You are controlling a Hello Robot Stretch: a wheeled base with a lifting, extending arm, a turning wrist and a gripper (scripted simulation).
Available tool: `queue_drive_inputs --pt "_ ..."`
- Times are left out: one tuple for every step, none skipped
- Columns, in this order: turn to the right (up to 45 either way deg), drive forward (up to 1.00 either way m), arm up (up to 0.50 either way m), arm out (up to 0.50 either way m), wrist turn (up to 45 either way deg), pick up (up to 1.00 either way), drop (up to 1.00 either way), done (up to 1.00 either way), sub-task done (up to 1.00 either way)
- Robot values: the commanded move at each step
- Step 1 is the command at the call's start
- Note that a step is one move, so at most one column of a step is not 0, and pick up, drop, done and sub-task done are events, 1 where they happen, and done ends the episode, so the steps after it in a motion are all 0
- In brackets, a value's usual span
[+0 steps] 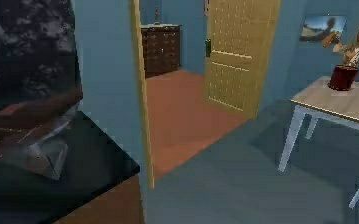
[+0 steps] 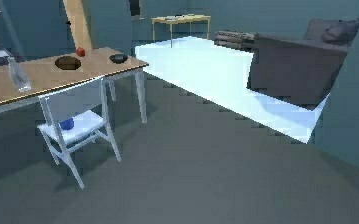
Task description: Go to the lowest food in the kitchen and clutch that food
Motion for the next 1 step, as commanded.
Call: queue_drive_inputs --pt "33.0 0.0 0.0 0.0 0.0 0.0 0.0 0.0 0.0"
